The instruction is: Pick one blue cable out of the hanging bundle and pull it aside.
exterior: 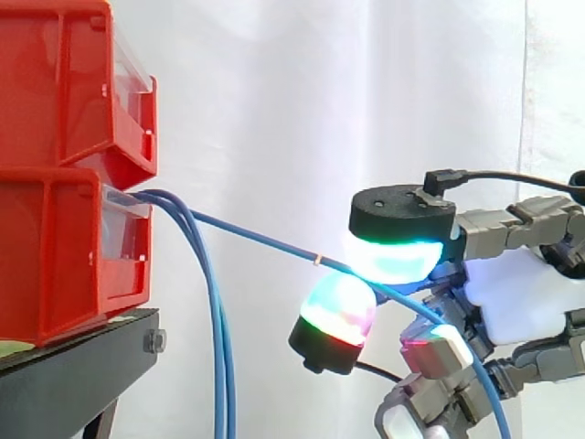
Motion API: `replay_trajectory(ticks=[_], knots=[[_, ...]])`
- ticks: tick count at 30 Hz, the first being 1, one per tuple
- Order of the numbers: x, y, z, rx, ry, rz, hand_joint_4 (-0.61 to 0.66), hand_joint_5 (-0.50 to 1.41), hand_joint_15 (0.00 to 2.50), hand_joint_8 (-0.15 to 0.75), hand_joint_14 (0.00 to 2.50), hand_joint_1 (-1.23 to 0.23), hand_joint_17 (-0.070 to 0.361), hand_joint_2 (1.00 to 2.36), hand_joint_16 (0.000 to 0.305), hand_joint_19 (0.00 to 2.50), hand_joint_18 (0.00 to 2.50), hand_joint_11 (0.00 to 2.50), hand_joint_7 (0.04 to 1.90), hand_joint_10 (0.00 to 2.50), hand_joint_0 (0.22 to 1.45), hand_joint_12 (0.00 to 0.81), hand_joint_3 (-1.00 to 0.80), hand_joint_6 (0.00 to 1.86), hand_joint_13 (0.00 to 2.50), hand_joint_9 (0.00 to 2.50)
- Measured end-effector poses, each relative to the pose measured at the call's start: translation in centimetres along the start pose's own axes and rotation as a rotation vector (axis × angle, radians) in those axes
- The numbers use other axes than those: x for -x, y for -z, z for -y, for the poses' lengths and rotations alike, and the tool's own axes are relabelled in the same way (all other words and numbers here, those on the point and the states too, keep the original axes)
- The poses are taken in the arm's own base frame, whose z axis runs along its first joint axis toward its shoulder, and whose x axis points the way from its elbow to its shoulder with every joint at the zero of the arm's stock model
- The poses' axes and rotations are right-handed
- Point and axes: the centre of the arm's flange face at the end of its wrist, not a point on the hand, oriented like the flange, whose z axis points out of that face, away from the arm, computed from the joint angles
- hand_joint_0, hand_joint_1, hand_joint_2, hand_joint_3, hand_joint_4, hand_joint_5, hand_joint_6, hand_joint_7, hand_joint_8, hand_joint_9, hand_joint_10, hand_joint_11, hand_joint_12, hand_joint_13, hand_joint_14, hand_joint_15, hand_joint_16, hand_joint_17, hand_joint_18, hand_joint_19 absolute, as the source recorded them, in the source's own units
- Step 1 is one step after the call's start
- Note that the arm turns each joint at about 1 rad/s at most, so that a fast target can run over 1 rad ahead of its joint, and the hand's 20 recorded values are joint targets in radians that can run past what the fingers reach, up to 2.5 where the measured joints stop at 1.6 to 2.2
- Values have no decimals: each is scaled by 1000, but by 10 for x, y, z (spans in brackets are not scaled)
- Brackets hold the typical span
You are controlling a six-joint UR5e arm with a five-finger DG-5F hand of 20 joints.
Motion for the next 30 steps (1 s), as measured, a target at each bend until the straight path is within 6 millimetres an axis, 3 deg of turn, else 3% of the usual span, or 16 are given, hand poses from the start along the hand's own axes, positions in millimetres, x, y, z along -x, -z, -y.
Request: replay_trajectory(ticks=[9,30], knots=[[0,0,0,0,17,0,-137,-82,549,273,18,-826,141,1008,63,475,789,504,1002,13,583,407,122,919,922,1045],[0,0,0,0,19,0,-177,-73,559,280,18,-831,143,1003,64,492,789,512,1040,13,594,414,186,920,925,1061]])
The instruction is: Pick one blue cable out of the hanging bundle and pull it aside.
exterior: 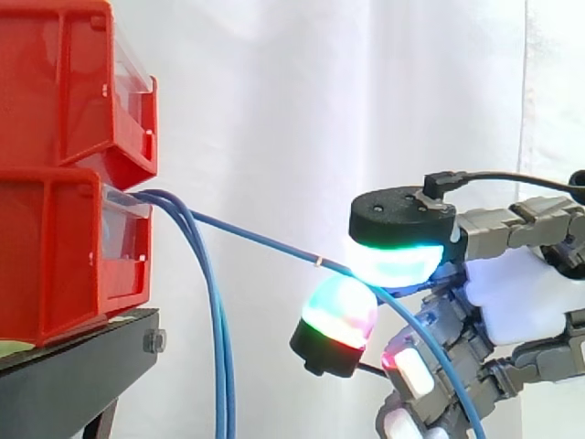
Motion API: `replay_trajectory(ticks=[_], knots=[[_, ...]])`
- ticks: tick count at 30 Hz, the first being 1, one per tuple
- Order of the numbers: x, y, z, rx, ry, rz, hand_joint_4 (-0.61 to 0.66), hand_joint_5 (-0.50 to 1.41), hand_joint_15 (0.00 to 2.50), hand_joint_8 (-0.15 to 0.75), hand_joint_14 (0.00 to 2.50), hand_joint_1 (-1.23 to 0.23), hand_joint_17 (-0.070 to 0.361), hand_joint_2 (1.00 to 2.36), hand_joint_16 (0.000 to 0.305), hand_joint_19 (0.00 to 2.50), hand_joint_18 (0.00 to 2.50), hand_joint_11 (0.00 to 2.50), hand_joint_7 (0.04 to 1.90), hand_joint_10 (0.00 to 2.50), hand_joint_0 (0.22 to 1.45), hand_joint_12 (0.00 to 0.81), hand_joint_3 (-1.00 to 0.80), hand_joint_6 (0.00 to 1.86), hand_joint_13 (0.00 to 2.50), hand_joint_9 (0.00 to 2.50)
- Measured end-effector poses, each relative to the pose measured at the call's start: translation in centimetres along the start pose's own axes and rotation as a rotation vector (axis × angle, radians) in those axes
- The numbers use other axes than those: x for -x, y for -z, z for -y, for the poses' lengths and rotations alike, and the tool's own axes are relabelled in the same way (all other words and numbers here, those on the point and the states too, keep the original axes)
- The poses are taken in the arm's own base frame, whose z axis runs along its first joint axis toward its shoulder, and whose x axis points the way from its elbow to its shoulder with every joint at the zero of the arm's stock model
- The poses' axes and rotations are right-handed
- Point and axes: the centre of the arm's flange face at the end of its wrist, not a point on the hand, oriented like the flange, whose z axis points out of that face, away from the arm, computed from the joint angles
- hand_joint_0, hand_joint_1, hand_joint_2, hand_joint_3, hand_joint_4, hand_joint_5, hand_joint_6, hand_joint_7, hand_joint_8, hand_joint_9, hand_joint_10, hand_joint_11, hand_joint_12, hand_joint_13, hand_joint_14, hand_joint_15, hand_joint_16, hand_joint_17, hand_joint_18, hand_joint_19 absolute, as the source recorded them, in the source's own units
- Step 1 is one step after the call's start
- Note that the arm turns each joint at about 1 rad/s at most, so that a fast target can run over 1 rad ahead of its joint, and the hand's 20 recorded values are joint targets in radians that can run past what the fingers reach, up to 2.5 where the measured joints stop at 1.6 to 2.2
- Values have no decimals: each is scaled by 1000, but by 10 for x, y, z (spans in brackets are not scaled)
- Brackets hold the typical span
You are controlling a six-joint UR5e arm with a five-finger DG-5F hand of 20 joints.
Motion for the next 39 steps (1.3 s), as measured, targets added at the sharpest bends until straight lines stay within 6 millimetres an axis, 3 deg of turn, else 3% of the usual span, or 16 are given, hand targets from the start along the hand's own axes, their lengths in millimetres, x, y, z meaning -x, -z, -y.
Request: replay_trajectory(ticks=[39], knots=[[0,0,0,1,0,2,-165,-72,583,292,17,-827,145,1002,64,506,808,540,1030,15,593,416,177,918,947,1113]])
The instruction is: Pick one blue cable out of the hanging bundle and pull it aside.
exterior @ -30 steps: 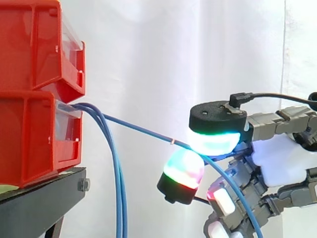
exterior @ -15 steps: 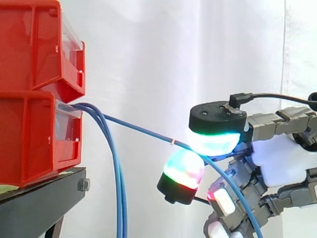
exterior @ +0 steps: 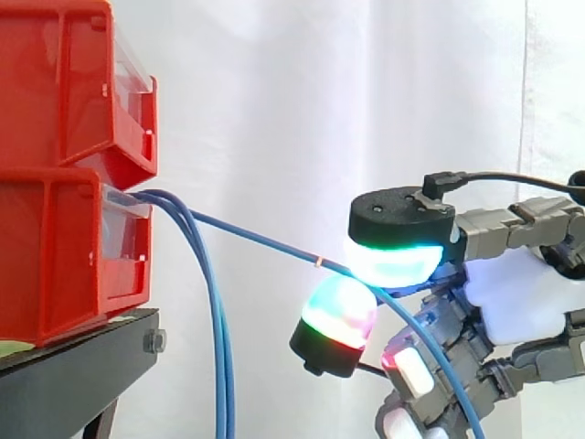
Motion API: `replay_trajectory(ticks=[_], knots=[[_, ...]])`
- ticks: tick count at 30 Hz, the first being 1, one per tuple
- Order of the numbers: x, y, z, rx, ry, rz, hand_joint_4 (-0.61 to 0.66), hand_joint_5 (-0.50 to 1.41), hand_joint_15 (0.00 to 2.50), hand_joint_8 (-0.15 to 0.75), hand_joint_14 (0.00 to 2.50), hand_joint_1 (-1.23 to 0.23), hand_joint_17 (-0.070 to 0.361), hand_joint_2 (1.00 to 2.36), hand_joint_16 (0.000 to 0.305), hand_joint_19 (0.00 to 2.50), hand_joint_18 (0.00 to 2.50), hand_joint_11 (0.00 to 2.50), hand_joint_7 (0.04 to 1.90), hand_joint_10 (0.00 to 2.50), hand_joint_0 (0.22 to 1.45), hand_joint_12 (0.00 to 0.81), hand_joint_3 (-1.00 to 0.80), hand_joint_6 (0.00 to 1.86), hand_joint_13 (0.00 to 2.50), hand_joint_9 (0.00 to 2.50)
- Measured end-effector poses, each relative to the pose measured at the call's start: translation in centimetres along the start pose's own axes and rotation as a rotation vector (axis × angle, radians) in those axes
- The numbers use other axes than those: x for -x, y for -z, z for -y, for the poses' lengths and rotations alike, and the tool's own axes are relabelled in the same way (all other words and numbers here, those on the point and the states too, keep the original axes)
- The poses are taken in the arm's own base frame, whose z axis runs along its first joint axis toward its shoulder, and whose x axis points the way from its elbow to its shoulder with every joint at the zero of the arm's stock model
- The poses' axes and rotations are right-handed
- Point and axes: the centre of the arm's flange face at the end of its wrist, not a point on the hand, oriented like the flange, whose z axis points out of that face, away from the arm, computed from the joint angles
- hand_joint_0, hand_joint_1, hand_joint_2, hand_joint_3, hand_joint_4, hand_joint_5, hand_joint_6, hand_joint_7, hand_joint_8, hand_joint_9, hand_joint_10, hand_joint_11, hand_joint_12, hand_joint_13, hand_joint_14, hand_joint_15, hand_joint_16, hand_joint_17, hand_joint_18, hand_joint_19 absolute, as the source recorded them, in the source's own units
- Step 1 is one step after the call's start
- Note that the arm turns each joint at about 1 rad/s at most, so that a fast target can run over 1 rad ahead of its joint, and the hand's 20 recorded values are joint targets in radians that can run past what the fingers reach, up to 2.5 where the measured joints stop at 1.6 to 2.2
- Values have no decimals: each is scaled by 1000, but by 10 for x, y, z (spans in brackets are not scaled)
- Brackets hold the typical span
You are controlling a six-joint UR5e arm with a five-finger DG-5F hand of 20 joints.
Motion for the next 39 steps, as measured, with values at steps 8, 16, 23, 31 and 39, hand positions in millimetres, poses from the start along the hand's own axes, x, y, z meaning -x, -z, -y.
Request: replay_trajectory(ticks=[8,16,23,31,39], knots=[[0,0,0,1,0,0,-163,-72,580,292,19,-824,145,1004,64,512,816,548,1023,15,592,416,177,918,950,1120],[0,0,0,0,0,0,-160,-71,585,293,17,-824,145,1002,65,521,828,559,1017,13,592,416,177,918,959,1134],[0,0,0,0,0,0,-158,-70,594,300,19,-825,146,1000,65,524,842,556,1028,15,591,420,178,915,976,1148],[0,0,0,0,0,0,-155,-70,599,302,19,-825,147,1001,65,521,851,569,1029,15,590,423,178,915,981,1150],[0,0,0,0,0,0,-158,-70,602,301,17,-823,147,1006,65,530,856,569,1029,13,589,425,175,914,982,1154]])
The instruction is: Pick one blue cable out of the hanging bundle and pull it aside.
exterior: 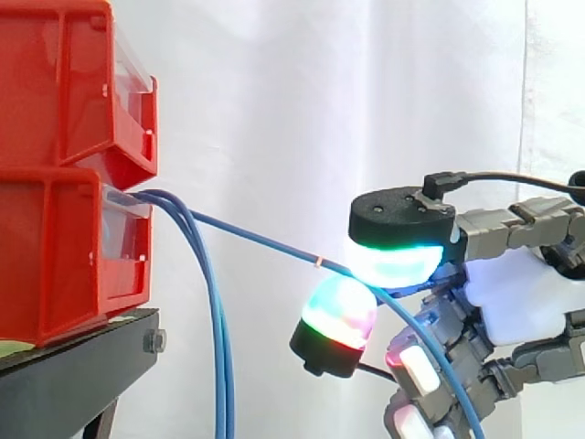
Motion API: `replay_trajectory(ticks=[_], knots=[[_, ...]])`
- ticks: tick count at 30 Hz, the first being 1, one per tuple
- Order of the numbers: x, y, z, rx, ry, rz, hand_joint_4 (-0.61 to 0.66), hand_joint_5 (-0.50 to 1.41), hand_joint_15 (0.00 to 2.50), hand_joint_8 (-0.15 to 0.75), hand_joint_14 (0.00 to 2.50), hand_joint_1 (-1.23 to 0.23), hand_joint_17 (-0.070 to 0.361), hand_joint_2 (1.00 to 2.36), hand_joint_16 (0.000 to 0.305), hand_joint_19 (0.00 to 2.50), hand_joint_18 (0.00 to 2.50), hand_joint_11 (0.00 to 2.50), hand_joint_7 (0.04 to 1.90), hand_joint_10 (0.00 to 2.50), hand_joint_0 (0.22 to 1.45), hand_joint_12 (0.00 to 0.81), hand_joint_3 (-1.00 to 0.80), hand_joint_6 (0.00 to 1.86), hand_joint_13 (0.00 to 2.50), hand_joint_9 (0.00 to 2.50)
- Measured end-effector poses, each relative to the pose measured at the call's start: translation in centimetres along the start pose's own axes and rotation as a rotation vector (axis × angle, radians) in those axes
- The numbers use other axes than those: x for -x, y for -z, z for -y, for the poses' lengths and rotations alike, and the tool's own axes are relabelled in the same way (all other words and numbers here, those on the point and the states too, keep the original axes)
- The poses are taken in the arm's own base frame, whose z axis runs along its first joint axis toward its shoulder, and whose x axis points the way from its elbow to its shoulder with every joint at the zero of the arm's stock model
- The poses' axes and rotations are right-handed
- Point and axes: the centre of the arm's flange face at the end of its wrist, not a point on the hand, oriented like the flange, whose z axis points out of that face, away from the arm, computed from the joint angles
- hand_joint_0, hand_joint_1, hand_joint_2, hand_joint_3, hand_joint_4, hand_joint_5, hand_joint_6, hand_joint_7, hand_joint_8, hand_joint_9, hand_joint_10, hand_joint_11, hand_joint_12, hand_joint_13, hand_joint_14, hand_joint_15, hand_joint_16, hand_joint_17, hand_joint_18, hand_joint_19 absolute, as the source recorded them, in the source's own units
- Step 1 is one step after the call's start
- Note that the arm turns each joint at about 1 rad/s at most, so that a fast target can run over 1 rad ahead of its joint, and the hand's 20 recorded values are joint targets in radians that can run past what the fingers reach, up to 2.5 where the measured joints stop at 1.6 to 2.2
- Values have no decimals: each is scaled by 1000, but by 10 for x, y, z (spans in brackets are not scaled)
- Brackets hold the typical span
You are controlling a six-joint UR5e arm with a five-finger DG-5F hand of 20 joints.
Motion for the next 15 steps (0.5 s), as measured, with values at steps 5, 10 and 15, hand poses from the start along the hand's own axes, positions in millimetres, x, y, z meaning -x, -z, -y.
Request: replay_trajectory(ticks=[5,10,15], knots=[[0,0,0,0,0,0,-154,-70,602,304,19,-823,147,1008,65,529,861,571,1036,14,589,427,173,914,981,1153],[0,0,0,0,0,0,-151,-70,599,304,19,-823,147,1005,65,537,863,573,1028,15,590,430,174,914,981,1154],[0,0,0,0,0,0,-148,-71,601,308,17,-824,147,1004,65,528,867,570,1034,13,589,426,175,914,983,1164]])
